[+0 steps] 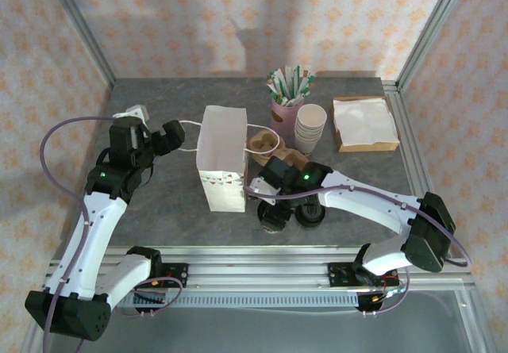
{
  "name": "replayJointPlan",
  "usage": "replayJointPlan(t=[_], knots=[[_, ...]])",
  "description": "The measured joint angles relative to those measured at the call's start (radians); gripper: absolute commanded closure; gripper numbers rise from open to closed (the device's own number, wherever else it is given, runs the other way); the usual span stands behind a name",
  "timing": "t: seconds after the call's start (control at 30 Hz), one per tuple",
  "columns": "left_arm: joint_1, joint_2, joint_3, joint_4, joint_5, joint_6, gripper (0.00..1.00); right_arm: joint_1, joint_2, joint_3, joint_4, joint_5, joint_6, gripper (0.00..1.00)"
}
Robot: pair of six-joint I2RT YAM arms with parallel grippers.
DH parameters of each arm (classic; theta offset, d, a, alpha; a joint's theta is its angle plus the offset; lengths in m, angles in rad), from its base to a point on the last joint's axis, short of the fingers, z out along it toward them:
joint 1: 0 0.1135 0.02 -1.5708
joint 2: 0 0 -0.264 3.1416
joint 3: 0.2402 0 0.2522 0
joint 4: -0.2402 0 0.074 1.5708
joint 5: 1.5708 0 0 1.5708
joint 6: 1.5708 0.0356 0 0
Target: Pack the takeout coffee
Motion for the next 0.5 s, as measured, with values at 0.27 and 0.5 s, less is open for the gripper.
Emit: replayJointPlan(t=[0.27,0.5], knots=[[0.0,0.0,0.0,0.0,0.0,0.0,0.02,0.005,0.0,0.031,-0.01,0.06,0.068,0.19],[0.0,0.0,0.0,0.0,0.0,0.0,0.02,0.005,0.0,0.063,-0.026,0.08,0.101,0.19]])
